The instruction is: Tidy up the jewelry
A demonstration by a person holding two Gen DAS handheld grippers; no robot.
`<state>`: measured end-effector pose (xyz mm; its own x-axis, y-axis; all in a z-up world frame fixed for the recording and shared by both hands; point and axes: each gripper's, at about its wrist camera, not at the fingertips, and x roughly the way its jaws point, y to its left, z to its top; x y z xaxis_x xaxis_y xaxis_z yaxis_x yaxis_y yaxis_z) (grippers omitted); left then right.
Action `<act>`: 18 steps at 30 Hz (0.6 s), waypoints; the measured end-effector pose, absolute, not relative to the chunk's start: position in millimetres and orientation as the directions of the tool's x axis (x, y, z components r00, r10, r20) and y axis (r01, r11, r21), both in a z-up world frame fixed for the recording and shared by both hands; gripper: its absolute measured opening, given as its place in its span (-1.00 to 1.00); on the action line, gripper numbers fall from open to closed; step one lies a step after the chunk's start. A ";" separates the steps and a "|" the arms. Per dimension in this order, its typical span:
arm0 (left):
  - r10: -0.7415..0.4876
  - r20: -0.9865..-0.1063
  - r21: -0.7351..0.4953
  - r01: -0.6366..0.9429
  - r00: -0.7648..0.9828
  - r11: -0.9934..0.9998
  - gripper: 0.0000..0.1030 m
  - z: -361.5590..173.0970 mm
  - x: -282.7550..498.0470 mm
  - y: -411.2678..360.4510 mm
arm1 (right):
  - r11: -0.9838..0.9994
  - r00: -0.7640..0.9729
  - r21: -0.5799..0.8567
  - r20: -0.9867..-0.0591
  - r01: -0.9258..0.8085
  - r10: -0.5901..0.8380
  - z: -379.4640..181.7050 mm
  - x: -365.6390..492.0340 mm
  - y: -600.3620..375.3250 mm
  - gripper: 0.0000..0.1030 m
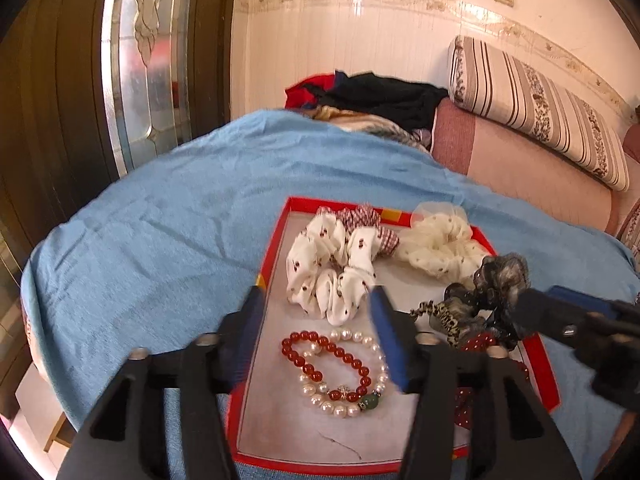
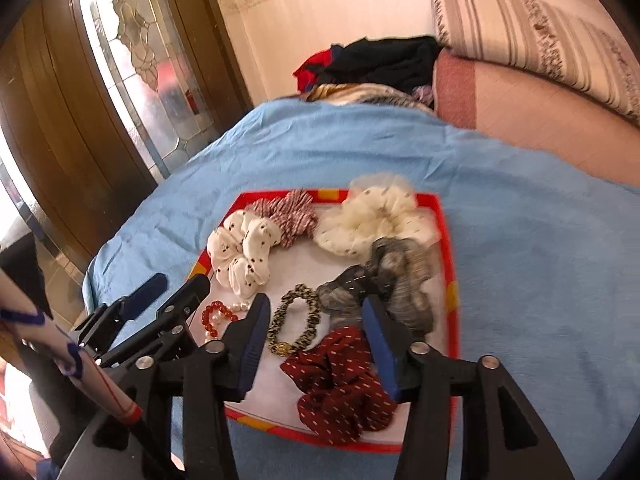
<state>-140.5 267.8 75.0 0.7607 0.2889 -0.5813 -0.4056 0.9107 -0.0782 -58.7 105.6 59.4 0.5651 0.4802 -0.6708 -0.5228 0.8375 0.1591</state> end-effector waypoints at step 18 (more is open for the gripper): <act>0.404 -0.462 0.019 -0.446 0.790 0.895 0.99 150.8 -248.4 193.8 | 0.878 0.765 -0.117 -0.554 -0.463 0.329 113.0 -172.4 19.0 0.76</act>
